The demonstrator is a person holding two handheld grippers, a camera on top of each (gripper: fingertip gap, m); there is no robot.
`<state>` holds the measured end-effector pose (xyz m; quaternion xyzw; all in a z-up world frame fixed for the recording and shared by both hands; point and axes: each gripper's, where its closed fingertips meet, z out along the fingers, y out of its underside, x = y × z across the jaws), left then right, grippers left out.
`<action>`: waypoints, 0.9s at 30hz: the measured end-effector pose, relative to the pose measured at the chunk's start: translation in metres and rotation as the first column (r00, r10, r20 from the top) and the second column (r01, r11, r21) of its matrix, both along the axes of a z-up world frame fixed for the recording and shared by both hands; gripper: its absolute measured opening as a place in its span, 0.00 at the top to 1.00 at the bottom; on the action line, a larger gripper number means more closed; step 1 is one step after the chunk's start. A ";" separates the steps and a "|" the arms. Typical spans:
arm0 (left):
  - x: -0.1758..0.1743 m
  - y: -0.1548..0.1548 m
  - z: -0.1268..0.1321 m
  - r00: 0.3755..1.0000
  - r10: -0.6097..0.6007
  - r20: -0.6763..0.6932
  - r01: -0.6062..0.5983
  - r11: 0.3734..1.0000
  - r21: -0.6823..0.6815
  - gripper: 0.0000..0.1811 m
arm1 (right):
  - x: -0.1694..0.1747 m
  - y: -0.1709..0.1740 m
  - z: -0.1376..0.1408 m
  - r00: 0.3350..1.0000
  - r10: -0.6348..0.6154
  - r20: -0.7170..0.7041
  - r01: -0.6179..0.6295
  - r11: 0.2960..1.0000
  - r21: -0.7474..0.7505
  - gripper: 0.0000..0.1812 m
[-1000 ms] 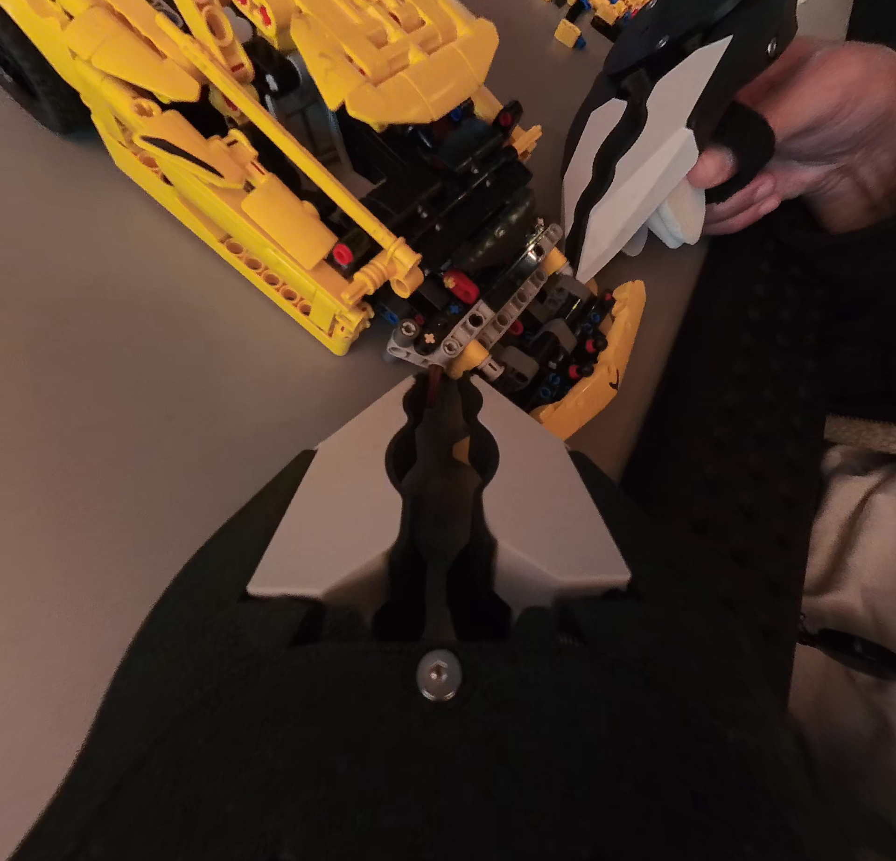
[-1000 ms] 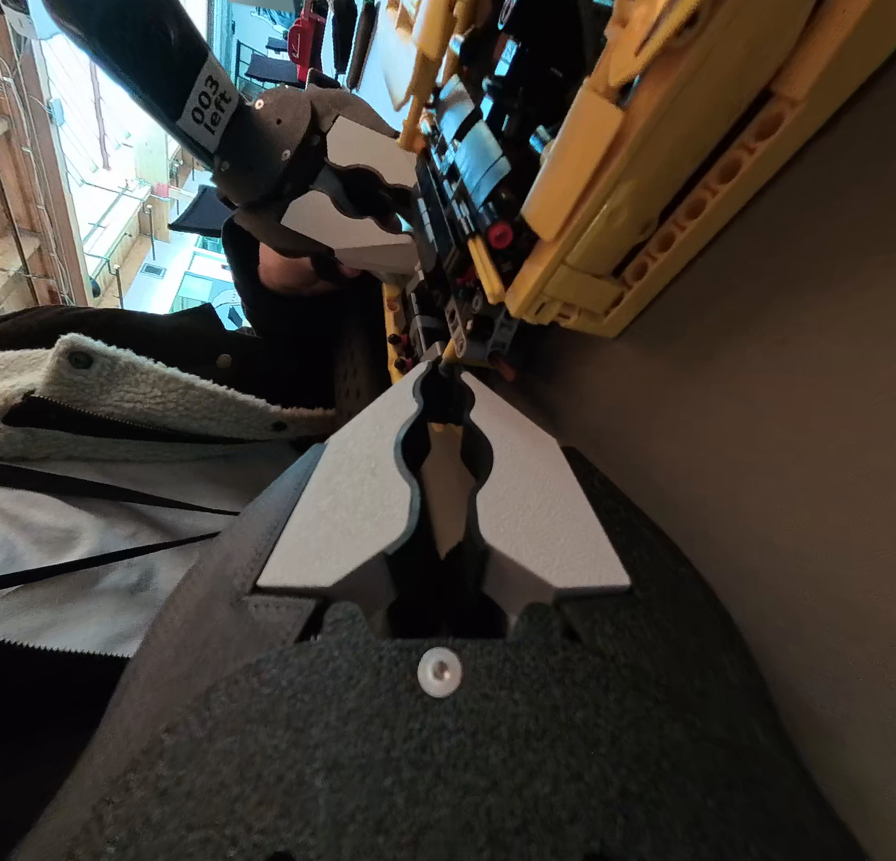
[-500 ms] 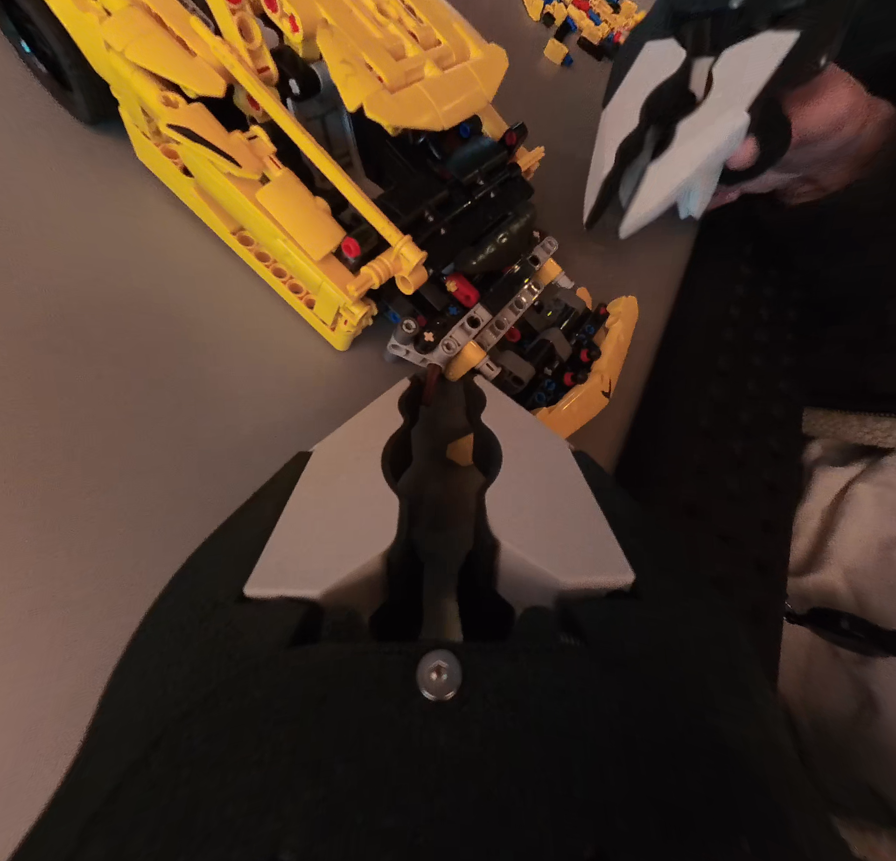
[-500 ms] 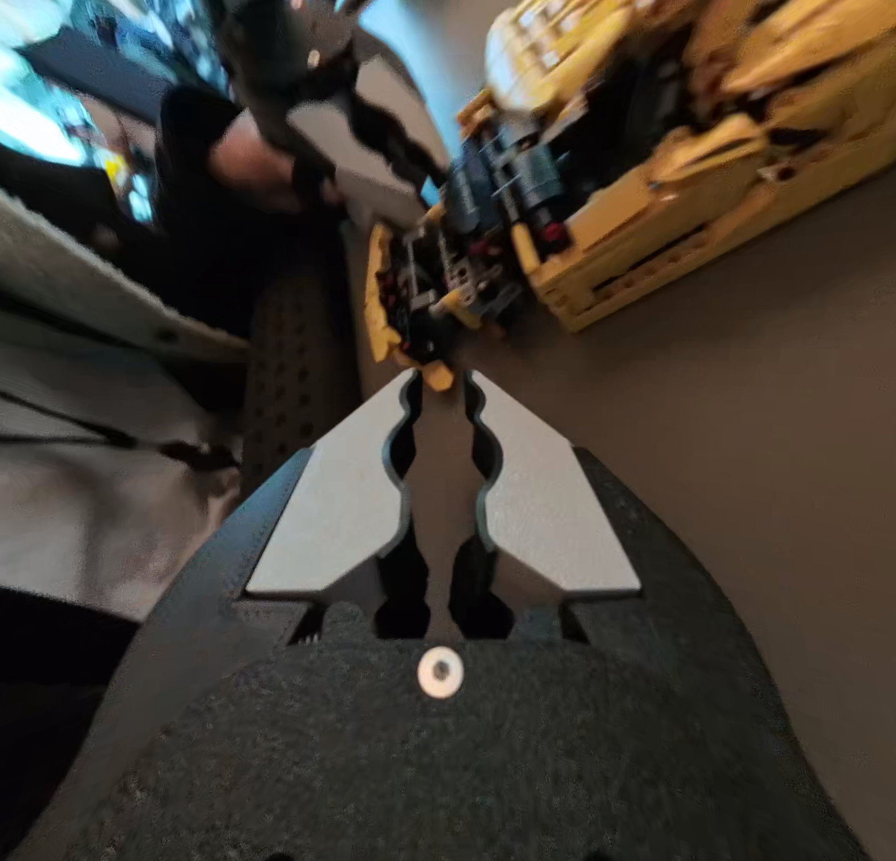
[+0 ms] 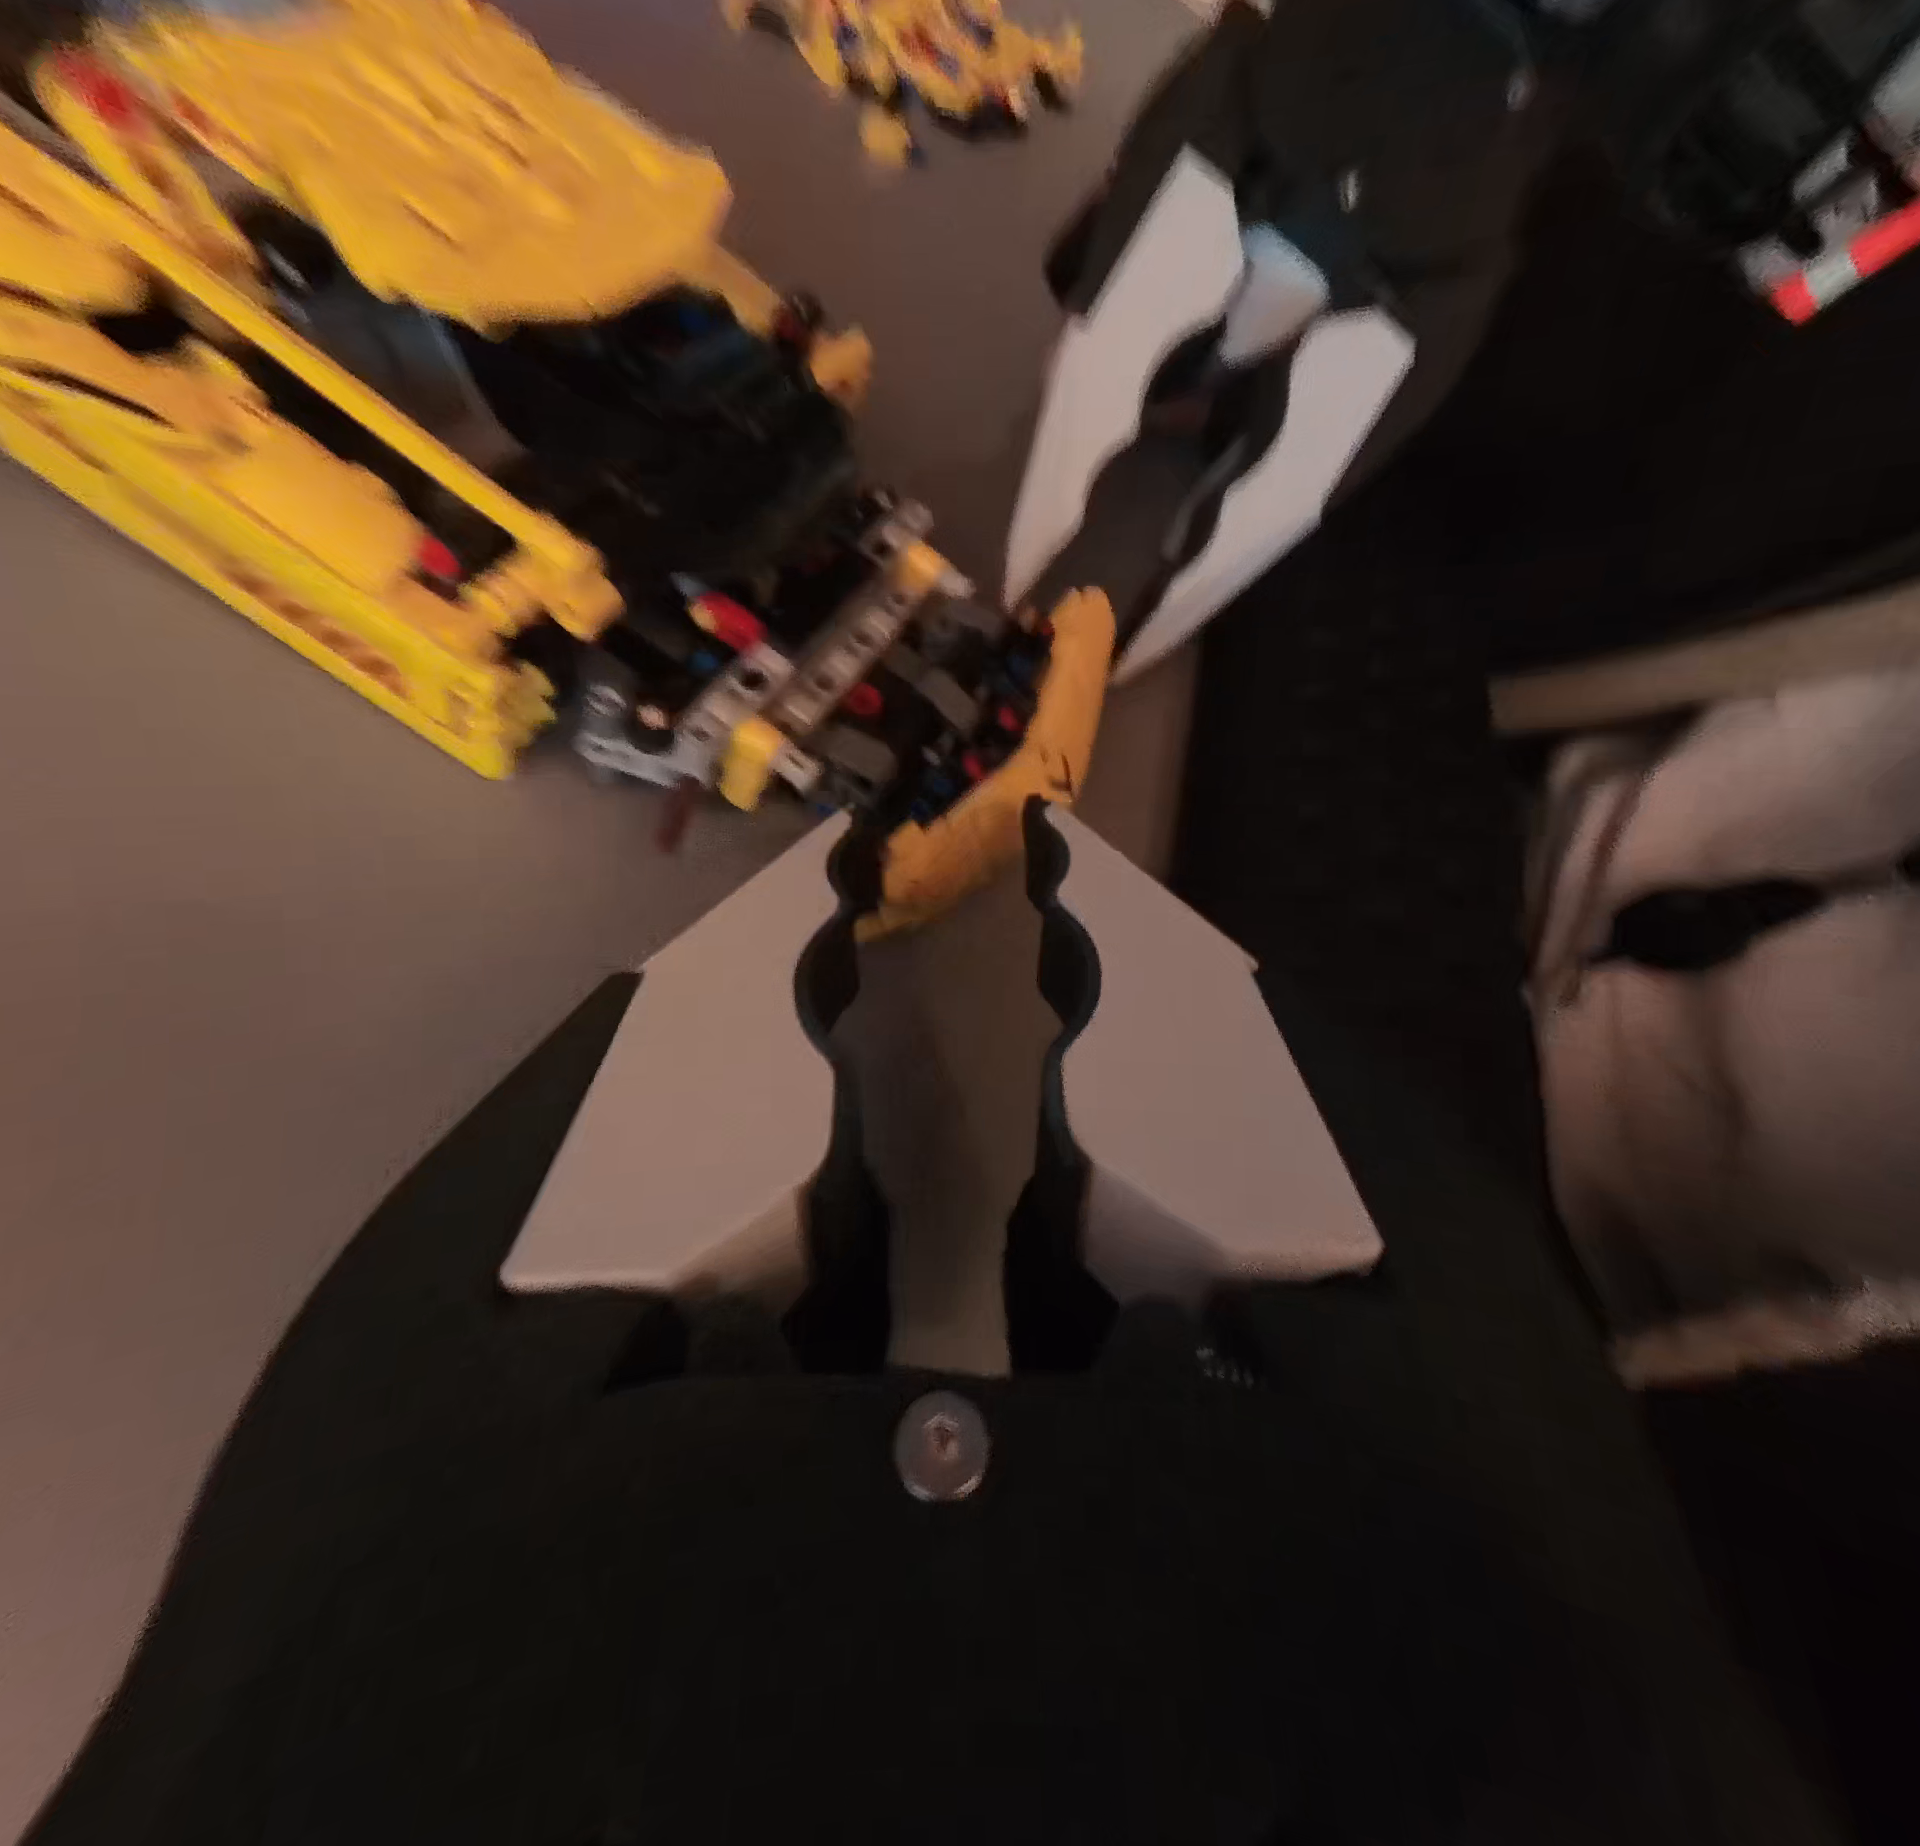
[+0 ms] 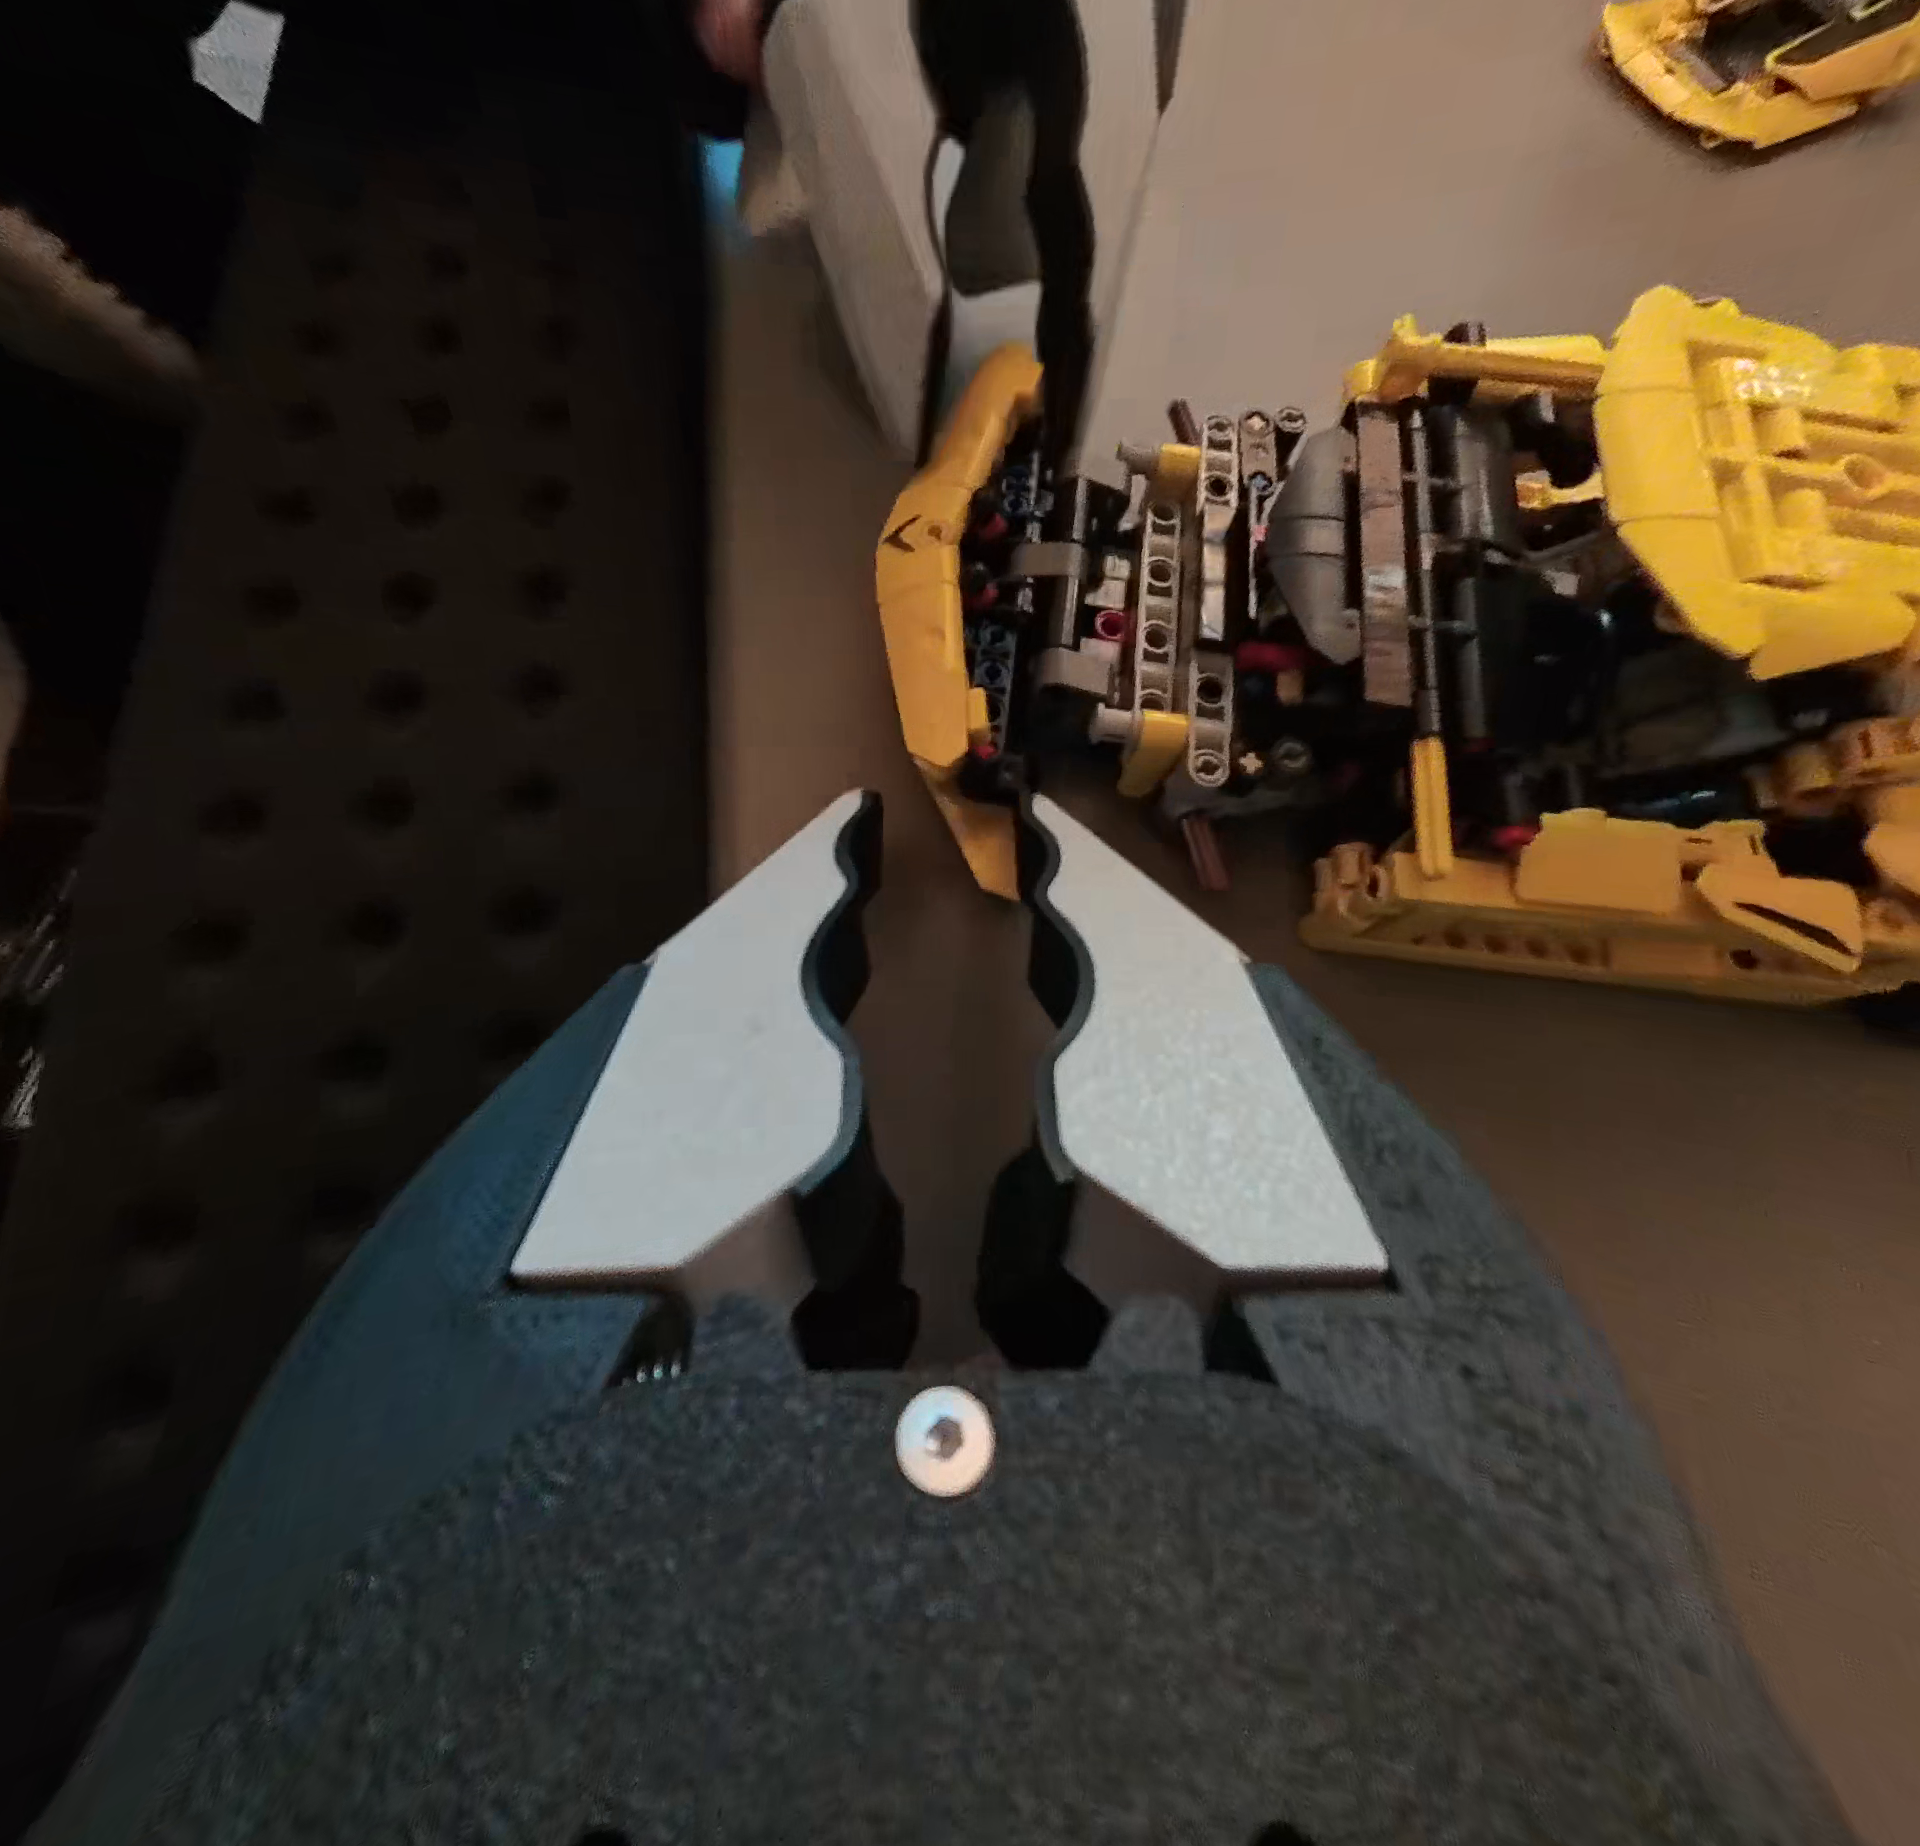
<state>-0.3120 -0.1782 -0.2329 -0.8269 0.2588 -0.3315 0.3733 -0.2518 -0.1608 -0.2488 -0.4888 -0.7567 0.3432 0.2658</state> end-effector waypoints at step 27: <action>0.025 -0.007 0.003 0.972 -0.115 -0.206 0.168 0.950 0.263 0.90 | -0.009 -0.003 0.054 0.989 -0.097 -0.114 0.043 0.914 -0.404 0.90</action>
